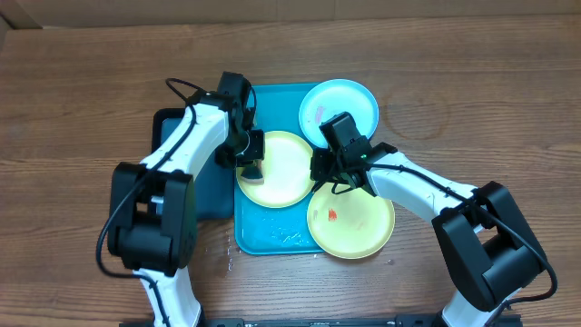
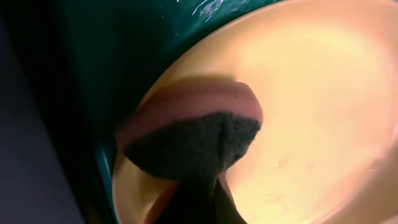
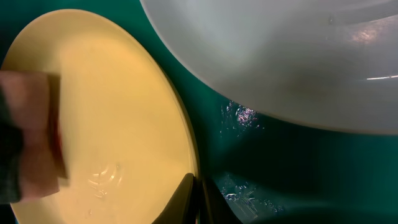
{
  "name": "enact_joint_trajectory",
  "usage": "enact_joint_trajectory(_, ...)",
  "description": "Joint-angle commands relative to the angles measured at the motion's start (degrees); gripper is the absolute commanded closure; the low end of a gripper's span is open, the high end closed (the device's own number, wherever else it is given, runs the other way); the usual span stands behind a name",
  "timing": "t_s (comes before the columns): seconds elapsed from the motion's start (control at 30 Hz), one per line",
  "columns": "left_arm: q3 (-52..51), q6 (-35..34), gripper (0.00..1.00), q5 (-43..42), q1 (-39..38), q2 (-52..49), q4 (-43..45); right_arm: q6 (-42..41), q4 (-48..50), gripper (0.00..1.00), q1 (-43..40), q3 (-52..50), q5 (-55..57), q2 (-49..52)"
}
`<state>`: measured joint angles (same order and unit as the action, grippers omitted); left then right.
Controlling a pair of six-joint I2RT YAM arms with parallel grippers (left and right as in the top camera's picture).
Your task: Clean dirty plates on tray and stack at the side
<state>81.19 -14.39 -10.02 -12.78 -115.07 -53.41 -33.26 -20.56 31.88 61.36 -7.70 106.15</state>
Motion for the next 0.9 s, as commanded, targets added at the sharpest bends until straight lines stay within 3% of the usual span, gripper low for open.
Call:
enact_joint_trajectory(0.0,0.94,1.55,0.96,1.01,-0.44,-4.02,-0.55,0.02,0.52,0.95,-0.02,-0.24,-0.52,0.66)
enact_joint_trajectory(0.47,4.87,9.75,0.96,-22.8,0.02,-7.48,-2.58,0.02,0.57,0.95,-0.02,-0.24,-0.52,0.66)
enact_joint_trajectory(0.63,14.14,9.73,0.96,-21.22,1.29,-6.03,-8.79,0.02,0.55,0.95,-0.02,-0.24,-0.52,0.66)
enact_joint_trajectory(0.87,19.06,6.47,0.96,-9.9,-0.39,-1.53,-12.09,0.02,0.61,0.94,-0.02,-0.24,-0.52,0.66)
